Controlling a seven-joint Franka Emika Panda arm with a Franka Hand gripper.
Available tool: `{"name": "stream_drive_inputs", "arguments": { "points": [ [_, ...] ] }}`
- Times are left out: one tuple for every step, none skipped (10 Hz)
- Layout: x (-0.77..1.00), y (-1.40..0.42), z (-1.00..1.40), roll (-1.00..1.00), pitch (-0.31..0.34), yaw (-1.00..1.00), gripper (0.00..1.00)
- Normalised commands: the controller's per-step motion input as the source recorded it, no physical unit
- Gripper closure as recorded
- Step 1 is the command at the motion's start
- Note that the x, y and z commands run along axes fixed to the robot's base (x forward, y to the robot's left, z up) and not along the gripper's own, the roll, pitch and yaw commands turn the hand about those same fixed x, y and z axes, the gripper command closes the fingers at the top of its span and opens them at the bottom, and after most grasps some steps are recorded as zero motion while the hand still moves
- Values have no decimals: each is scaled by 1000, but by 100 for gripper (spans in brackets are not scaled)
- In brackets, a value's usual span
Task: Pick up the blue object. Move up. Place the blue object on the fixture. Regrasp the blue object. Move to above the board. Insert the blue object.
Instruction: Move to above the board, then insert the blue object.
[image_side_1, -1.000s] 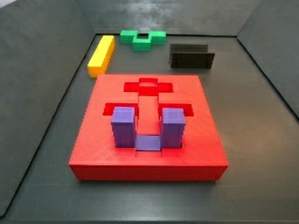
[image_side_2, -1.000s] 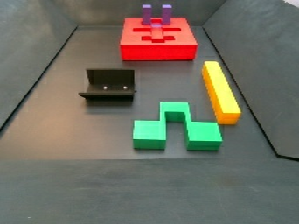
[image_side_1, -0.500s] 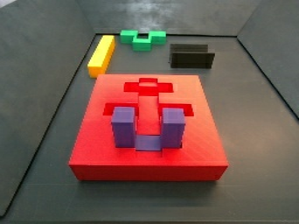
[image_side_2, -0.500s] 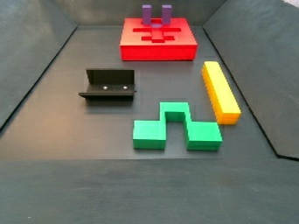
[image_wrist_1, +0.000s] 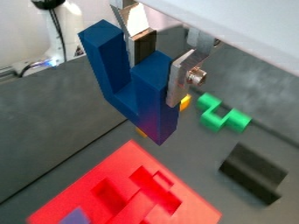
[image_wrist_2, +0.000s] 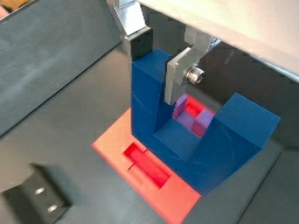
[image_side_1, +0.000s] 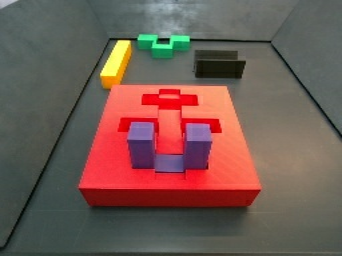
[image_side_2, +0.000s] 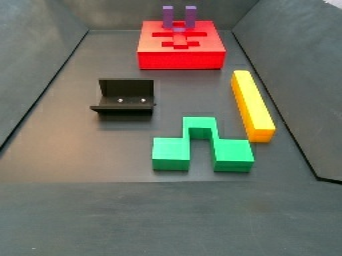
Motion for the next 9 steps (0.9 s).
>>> {"name": "stream_drive_inputs", "arguments": {
  "points": [
    [-72, 31, -5, -529, -77, -9, 100],
    [-38, 13, 4, -267, -47, -11, 100],
    [-30, 15, 1, -206, -34, -11, 100],
    [43, 0, 0, 0, 4, 0, 100],
    [120, 0, 0, 0, 0, 0, 100],
    [589, 457, 0, -210, 80, -20, 100],
    [617, 494, 0, -309, 43, 0, 100],
    [677, 549, 0, -326, 11, 0, 100],
    [611, 580, 0, -359, 0, 0, 100]
  ]
}}
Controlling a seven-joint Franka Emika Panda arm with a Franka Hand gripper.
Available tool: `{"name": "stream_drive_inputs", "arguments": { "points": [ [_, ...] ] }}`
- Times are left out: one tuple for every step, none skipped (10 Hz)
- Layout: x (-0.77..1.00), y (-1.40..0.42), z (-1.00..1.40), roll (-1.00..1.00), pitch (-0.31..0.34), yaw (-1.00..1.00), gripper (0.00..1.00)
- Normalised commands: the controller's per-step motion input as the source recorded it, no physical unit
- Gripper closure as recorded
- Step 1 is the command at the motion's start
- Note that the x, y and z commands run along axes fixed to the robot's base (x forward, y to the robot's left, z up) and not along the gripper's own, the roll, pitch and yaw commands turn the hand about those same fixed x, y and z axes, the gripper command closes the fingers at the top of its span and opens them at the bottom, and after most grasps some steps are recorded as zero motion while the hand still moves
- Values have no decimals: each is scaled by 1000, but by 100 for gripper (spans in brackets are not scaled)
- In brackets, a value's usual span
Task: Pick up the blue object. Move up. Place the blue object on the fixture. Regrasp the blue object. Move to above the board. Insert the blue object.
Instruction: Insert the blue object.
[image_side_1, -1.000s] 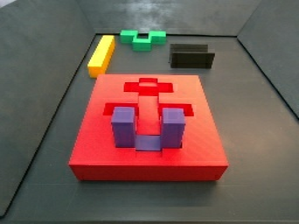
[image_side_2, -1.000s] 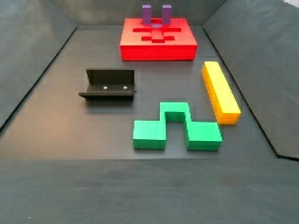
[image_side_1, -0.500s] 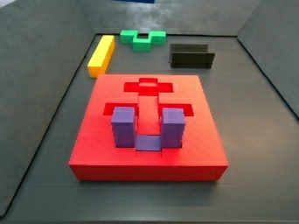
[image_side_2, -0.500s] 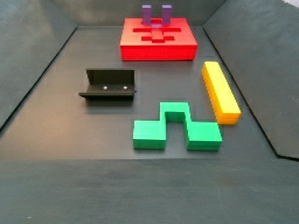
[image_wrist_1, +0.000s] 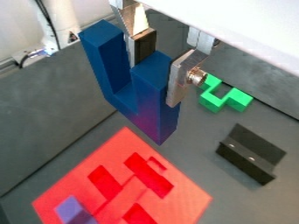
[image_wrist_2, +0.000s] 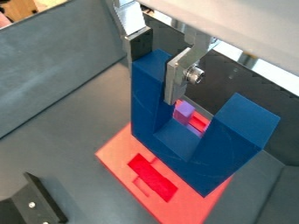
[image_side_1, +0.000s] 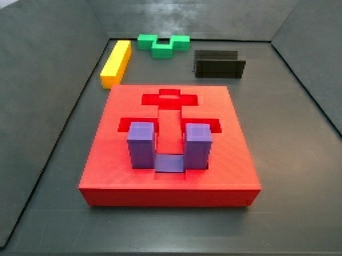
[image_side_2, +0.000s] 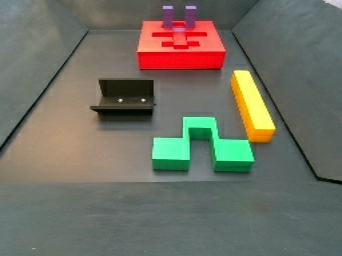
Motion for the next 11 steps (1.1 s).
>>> {"name": "stream_drive_inputs", "arguments": {
  "points": [
    [566, 600, 0, -401, -19, 0, 100],
    [397, 626, -111, -361, -66, -63, 100],
    [354, 597, -269, -303, -130, -57, 100],
    [389, 649, -226, -381, -193, -57, 100],
    [80, 91, -9, -109, -23, 0, 100],
    [0, 29, 0, 0, 0, 0, 100],
    [57, 80, -46, 0, 0, 0, 100],
    [0, 0, -249, -11, -121, -126, 100],
    [254, -117, -417, 23, -56, -274, 100],
    [200, -334, -403, 134, -39, -237, 100],
    [303, -303, -437, 123, -64, -106, 100]
  ]
}}
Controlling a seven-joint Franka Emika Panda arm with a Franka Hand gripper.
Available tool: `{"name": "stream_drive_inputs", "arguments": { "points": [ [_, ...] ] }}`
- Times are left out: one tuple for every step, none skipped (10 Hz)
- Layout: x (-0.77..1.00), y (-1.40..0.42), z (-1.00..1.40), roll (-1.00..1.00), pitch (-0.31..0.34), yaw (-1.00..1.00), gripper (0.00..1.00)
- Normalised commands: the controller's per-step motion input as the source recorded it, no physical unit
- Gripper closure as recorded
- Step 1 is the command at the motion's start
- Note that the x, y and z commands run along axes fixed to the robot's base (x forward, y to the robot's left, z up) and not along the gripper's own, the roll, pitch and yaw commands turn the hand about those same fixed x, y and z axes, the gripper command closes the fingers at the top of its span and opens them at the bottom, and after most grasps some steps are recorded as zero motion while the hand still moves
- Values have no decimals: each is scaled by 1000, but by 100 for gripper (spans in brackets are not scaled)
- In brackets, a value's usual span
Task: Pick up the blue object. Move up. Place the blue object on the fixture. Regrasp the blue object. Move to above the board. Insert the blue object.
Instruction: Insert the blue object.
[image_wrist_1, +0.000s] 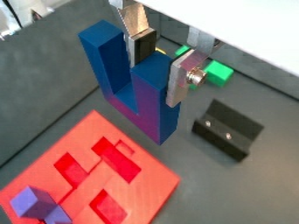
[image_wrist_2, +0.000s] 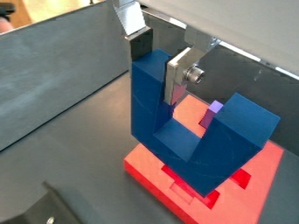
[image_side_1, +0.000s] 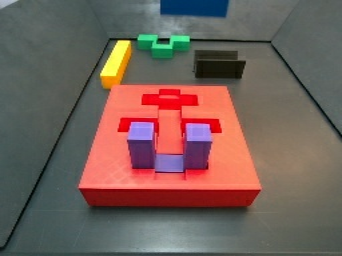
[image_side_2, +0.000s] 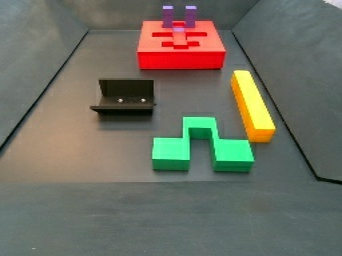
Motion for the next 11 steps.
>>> {"name": "stream_drive_inputs", "arguments": {
  "points": [
    [146, -271, -509, 24, -157, 29, 100],
    [197, -280, -383, 0, -117, 217, 100],
    [263, -340, -249, 0, -7, 509, 100],
    [260, -289, -203, 20, 0, 549, 100],
    [0, -309, -237, 157, 26, 411, 100],
    [-351, -266, -443, 213, -10, 243, 100],
    [-334, -183, -434, 226, -30, 0, 100],
    [-397, 0, -369, 210, 0, -91, 100],
    [-354, 0, -334, 170, 0, -129, 100],
    [-311, 0, -314, 126, -16, -137, 100],
    [-306, -3, -331, 44, -70, -83, 100]
  ]
}}
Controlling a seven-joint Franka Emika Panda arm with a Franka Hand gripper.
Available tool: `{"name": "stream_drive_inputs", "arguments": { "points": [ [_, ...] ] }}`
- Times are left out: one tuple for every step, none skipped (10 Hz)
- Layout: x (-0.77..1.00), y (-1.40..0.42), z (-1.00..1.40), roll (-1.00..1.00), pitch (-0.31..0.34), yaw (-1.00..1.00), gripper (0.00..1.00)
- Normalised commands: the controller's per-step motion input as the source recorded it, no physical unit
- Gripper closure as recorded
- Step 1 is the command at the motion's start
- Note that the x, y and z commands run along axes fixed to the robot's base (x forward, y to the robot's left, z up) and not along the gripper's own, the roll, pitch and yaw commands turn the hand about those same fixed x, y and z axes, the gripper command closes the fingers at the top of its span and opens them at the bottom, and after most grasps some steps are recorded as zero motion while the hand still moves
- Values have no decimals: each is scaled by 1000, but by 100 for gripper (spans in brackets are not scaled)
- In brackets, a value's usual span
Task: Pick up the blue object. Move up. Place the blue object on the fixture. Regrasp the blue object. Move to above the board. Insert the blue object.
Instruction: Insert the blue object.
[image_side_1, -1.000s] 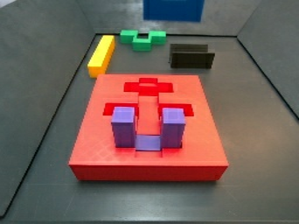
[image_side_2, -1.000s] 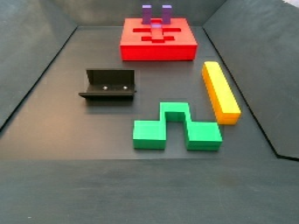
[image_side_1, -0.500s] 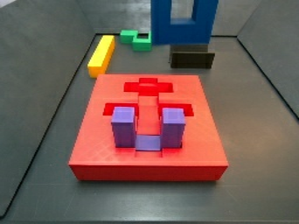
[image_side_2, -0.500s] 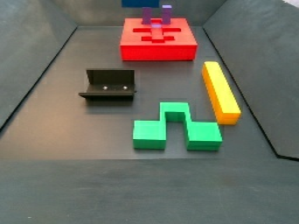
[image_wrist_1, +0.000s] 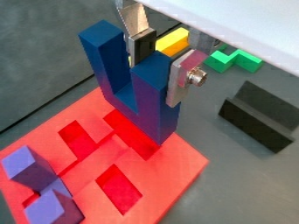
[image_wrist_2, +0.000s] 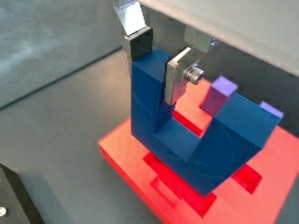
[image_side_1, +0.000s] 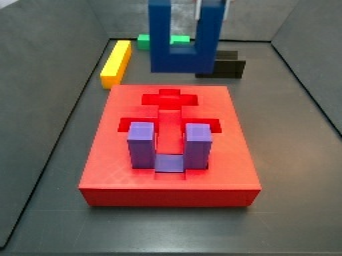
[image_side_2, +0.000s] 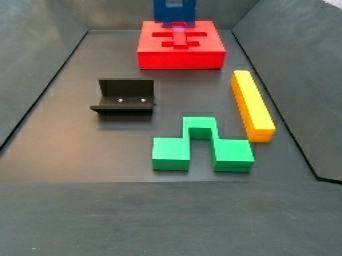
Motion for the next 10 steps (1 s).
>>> {"name": "stream_drive_inputs", "arguments": {
  "points": [
    [-169, -51, -300, 0, -153, -14, 100],
    [-54, -66, -314, -4, -209, 0, 100],
    [0, 0, -289, -86, -240, -6, 100],
    [0, 0, -286, -84, -211, 0, 100],
    [0, 0, -251, -90, -196, 0, 100],
    [-29, 0, -240, -79, -180, 0, 100],
    [-94, 0, -217, -77, -170, 0, 100],
    [-169, 0, -163, -26, -120, -6, 100],
    [-223, -6, -160, 0, -41, -69, 100],
    [-280, 0, -166, 13, -24, -69, 100]
  ]
}}
